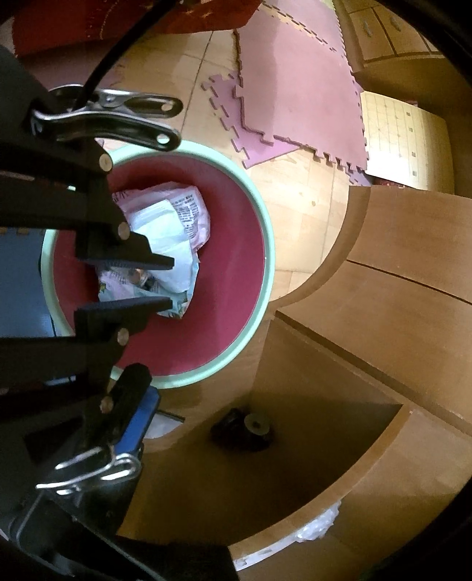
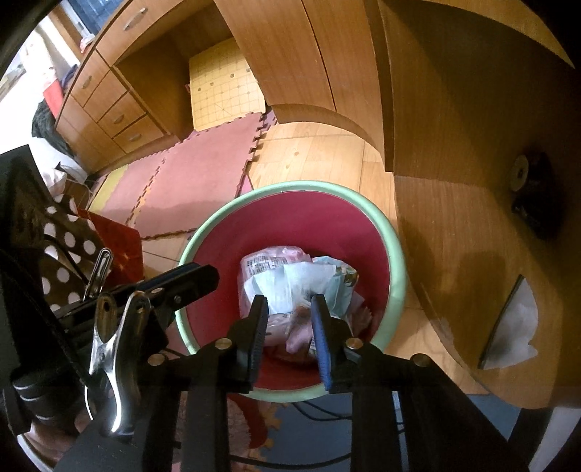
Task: Collect trash
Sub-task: 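Open both tools to drop the tube and white piece into the bin, then move both tools up toward the clear plastic bag on the shelf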
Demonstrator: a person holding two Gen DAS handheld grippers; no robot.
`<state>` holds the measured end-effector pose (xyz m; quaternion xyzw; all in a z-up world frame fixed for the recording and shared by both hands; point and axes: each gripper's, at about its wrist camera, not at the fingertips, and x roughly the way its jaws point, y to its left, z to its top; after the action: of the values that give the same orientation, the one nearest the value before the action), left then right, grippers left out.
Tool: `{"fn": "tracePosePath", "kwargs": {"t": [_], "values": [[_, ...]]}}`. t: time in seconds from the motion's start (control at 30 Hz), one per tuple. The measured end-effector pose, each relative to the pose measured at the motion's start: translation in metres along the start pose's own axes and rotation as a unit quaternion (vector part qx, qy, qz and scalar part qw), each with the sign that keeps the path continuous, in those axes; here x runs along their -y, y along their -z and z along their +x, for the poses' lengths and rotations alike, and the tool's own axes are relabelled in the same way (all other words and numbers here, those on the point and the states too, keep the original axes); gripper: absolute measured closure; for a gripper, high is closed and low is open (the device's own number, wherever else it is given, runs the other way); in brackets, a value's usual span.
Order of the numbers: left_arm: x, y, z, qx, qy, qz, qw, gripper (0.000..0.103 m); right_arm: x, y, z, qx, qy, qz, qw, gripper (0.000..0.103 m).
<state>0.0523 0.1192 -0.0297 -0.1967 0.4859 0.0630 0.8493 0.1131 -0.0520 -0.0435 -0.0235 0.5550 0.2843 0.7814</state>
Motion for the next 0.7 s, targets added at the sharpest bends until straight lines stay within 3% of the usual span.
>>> {"fn": "tracePosePath", "kwargs": {"t": [0.2,0.4,0.7], "values": [[0.004,-0.001,-0.002,0.001,0.002,0.002,1.0000,0.088,-0.001,0.001,-0.005,0.005,-0.002,-0.003,1.000,0.076],[0.010,0.002,-0.004,-0.004,-0.002,0.004,1.0000,0.069,-0.002,0.003,-0.020,0.018,-0.008,-0.003,1.000,0.076],[0.023,0.010,-0.017,-0.012,0.011,0.014,0.9998,0.064,-0.011,0.009,-0.056,0.062,-0.005,-0.027,0.998,0.075]]}}
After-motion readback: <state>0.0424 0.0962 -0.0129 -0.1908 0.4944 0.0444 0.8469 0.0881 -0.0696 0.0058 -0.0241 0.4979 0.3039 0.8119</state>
